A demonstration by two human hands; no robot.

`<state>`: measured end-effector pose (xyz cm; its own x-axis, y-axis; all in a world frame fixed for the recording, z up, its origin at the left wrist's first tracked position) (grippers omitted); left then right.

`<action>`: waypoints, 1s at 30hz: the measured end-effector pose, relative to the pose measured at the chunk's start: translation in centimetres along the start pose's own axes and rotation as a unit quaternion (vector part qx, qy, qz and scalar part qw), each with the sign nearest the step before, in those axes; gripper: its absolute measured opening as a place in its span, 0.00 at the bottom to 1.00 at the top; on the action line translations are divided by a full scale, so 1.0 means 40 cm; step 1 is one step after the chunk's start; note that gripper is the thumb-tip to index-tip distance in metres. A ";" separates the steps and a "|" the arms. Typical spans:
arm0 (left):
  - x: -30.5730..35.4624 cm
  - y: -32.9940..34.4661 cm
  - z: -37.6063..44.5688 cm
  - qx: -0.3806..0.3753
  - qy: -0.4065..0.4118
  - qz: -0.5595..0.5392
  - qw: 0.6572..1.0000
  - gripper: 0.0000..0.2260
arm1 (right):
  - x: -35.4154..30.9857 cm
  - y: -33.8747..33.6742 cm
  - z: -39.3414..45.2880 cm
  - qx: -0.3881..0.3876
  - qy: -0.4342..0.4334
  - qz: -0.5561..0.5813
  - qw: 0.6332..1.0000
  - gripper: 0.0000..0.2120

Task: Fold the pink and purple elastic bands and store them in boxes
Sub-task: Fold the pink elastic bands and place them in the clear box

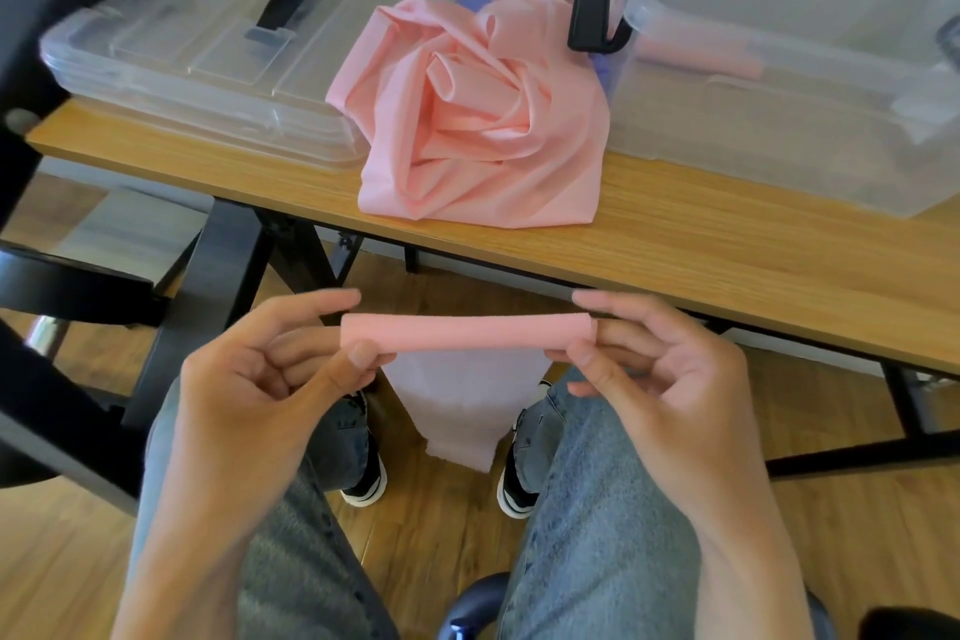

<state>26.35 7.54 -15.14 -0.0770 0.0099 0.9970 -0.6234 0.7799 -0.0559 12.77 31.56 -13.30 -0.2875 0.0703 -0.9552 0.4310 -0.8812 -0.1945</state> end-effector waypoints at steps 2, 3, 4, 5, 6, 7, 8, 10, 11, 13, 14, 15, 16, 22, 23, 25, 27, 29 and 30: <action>0.001 -0.001 0.001 -0.002 -0.004 0.017 1.000 0.20 | 0.010 -0.005 -0.001 0.005 0.005 -0.018 1.000 0.19; 0.003 0.000 0.001 -0.005 -0.001 0.032 0.999 0.19 | 0.014 -0.009 -0.001 0.010 0.000 -0.035 0.999 0.18; 0.007 0.003 0.001 -0.007 0.006 0.050 0.999 0.18 | 0.015 -0.012 -0.001 0.016 -0.009 -0.057 0.998 0.17; 0.012 0.005 0.000 -0.007 0.014 0.067 0.998 0.16 | 0.016 -0.014 -0.002 0.020 -0.015 -0.074 0.997 0.15; 0.015 0.006 -0.001 -0.008 0.020 0.077 0.997 0.15 | 0.017 -0.015 -0.002 0.022 -0.021 -0.085 0.996 0.13; 0.016 0.006 -0.002 -0.010 0.025 0.079 0.996 0.14 | 0.016 -0.016 -0.002 0.023 -0.027 -0.090 0.995 0.12; 0.018 0.007 -0.003 -0.013 0.030 0.078 0.996 0.13 | 0.013 -0.016 -0.002 0.022 -0.034 -0.092 0.995 0.10; 0.023 0.010 -0.007 -0.016 0.042 0.077 0.996 0.13 | 0.011 -0.014 -0.002 0.017 -0.036 -0.081 0.996 0.09; 0.024 0.011 -0.007 -0.018 0.046 0.076 0.996 0.13 | 0.009 -0.012 -0.001 0.015 -0.034 -0.068 0.997 0.09; 0.024 0.012 -0.008 -0.018 0.047 0.067 0.996 0.14 | 0.005 -0.008 -0.002 0.012 -0.030 -0.038 0.999 0.10; 0.022 0.011 -0.009 -0.015 0.045 0.058 0.997 0.13 | 0.002 -0.007 -0.003 0.009 -0.028 -0.023 0.999 0.10; 0.021 0.008 -0.009 -0.011 0.044 0.048 0.998 0.13 | -0.001 -0.006 -0.003 0.006 -0.025 -0.009 1.000 0.10; 0.022 0.005 -0.010 -0.008 0.044 0.040 0.998 0.12 | -0.005 -0.006 -0.003 0.004 -0.022 0.002 1.000 0.11; 0.034 0.007 -0.010 -0.005 0.054 0.055 0.997 0.13 | 0.000 -0.012 -0.003 0.009 -0.026 -0.025 0.999 0.12; 0.034 0.004 -0.010 -0.003 0.056 0.063 0.996 0.14 | 0.003 -0.013 -0.003 0.007 -0.022 -0.031 0.999 0.15; 0.035 0.002 -0.010 -0.007 0.059 0.079 0.995 0.17 | 0.008 -0.016 -0.004 0.009 -0.017 -0.045 0.999 0.19; 0.034 0.005 -0.010 -0.016 0.061 0.093 0.994 0.18 | 0.010 -0.021 -0.004 0.019 -0.022 -0.062 0.998 0.17; 0.032 0.009 -0.011 -0.020 0.060 0.104 0.993 0.16 | 0.010 -0.024 -0.004 0.026 -0.031 -0.084 0.996 0.15; 0.031 0.010 -0.012 -0.019 0.058 0.105 0.993 0.15 | 0.011 -0.024 -0.004 0.026 -0.033 -0.091 0.995 0.15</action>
<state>26.37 8.17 -13.89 -0.1116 0.2448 0.9631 -0.5722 0.7765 -0.2637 12.38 32.52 -13.55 -0.4129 0.2011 -0.8883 0.3227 -0.8798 -0.3492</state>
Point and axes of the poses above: each hand's wrist, its own z-axis towards the middle knuckle, its own y-axis out of the palm, x = y × z, the point moved 6 cm from there along z, towards the middle knuckle, and after that the axes turned 8 degrees about -y, right-handed, at the moved point
